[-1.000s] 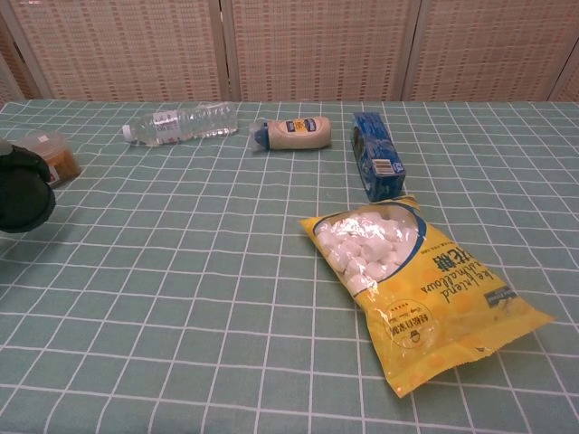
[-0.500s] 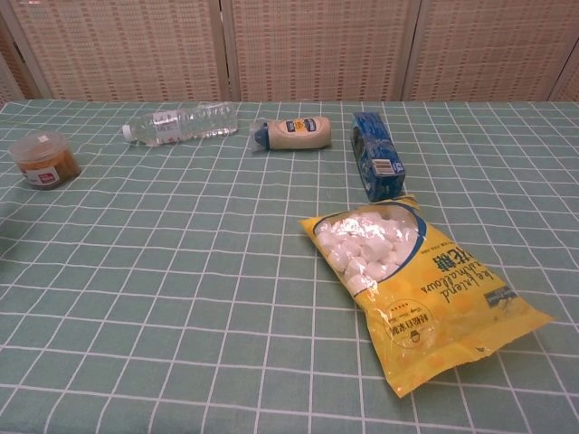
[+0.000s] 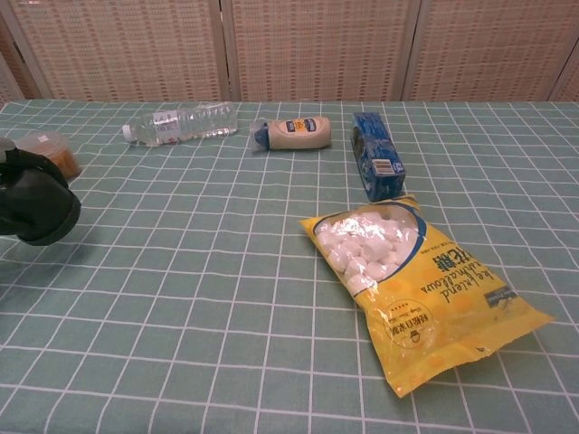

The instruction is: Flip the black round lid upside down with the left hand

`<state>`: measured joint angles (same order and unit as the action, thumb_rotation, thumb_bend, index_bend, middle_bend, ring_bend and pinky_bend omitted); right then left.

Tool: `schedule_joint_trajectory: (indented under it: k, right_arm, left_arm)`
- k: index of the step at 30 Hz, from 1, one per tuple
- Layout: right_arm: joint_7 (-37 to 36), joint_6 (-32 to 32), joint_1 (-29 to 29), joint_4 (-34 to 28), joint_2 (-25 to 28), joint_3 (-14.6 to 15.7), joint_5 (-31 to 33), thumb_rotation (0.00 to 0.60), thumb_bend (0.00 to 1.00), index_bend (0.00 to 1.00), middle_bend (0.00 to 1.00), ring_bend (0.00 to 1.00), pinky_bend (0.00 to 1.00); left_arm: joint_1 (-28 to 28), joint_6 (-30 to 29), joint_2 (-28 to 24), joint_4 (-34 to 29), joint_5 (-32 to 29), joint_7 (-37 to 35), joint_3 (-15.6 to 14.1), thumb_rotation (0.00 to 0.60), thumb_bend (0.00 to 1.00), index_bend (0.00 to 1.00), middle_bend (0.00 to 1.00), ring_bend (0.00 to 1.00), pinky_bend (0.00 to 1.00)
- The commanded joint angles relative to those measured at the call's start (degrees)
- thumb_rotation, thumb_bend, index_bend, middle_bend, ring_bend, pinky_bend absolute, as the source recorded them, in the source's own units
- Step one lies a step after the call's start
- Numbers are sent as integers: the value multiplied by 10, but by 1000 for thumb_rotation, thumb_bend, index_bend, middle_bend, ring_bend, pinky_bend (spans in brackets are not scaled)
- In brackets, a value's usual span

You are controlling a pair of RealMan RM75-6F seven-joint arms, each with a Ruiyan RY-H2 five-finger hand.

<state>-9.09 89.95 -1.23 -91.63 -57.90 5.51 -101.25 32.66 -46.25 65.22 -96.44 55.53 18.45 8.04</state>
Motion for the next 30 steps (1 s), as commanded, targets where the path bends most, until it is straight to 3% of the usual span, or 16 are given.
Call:
schedule_joint_trajectory:
  k: [1,6,10,12,14,16,20,25,30]
  right_arm:
    - [-2,0,0,0,0,0,1,600,172,0,0,0,0]
    - [-6,-2,0,-1,2,0,3,600,172,0,0,0,0]
    - [-13,0,1,-4,6,-1,6,600,172,0,0,0,0]
    - [-14,0,1,-3,5,-1,6,600,172,0,0,0,0]
    - [-15,-2,0,-2,5,-1,7,600,173,0,0,0,0]
    - [-15,-4,-1,-2,5,-1,7,600,172,0,0,0,0]
    - [-15,-2,0,-2,5,-1,6,600,172,0,0,0,0]
    - [-14,-4,1,-5,6,-2,11,600,172,0,0,0,0]
    - [-14,-6,0,-5,6,0,8,600,173,0,0,0,0]
  left_arm:
    - [2,43,-3,27,14,-13,-7,600,557,736,801,686,894]
    - [17,40,15,38,-10,15,-26,600,539,702,787,686,904]
    - [25,2,35,52,-18,55,-36,600,527,668,761,682,895]
    - [28,-2,40,52,-24,64,-40,600,513,650,744,672,834]
    - [34,0,42,51,-36,73,-45,600,489,623,719,654,682]
    - [39,-7,47,56,-42,93,-52,600,471,587,680,626,591]
    - [42,-31,62,69,-47,117,-61,600,454,507,560,512,519]
    - [37,-66,85,96,-21,140,-73,600,454,494,513,416,407]
    - [47,-51,83,102,-45,161,-79,600,454,347,365,269,303]
